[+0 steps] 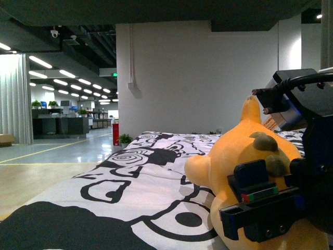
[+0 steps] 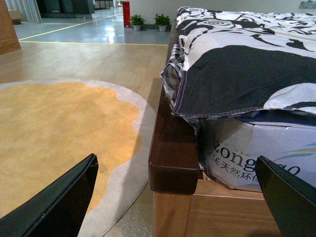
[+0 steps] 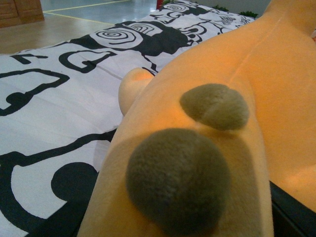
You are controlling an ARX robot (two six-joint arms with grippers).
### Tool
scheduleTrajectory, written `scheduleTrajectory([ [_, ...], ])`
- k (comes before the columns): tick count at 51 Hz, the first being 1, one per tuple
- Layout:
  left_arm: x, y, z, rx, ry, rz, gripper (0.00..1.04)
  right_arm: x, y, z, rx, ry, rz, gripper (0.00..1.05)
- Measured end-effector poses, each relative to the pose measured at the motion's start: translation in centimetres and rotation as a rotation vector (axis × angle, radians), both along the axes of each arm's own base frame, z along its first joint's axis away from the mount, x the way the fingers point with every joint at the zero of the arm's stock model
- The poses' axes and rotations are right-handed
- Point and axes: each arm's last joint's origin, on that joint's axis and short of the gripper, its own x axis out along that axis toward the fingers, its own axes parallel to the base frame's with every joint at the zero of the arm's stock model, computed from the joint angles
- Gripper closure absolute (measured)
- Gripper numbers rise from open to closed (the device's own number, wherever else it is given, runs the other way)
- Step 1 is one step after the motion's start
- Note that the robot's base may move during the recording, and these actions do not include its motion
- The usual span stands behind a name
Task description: Put away toys
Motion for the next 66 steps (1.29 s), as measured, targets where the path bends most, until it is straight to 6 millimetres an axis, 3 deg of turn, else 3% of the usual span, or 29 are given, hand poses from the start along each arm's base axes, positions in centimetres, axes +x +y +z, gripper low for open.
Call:
scheduleTrajectory([
  [9,0.0,0.0,0.0,0.0,0.0,0.0,0.06,-0.9,-1.1,1.6,0.021,-0.027,0.011,0.76],
  [15,0.0,0.0,0.0,0.0,0.0,0.0,0.06,-2.1,-3.2,3.6,0.076,-0.067,0.024,0.92],
  [26,0.0,0.0,0.0,0.0,0.0,0.0,0.06,-4.2,-7.2,6.4,0.208,-0.127,-0.007,0.95],
  [30,0.0,0.0,0.0,0.0,0.0,0.0,0.06,-6.4,-9.3,7.3,0.278,-0.164,0.011,0.95],
  [38,0.0,0.0,0.0,0.0,0.0,0.0,0.06,-10.1,-10.1,5.9,0.324,-0.181,0.101,0.95],
  [52,0.0,0.0,0.0,0.0,0.0,0.0,0.06,-14.3,-10.8,2.2,0.321,-0.193,0.141,0.95],
  [66,0.0,0.0,0.0,0.0,0.0,0.0,0.06,-15.7,-11.6,-1.0,0.273,-0.21,0.079,0.96],
])
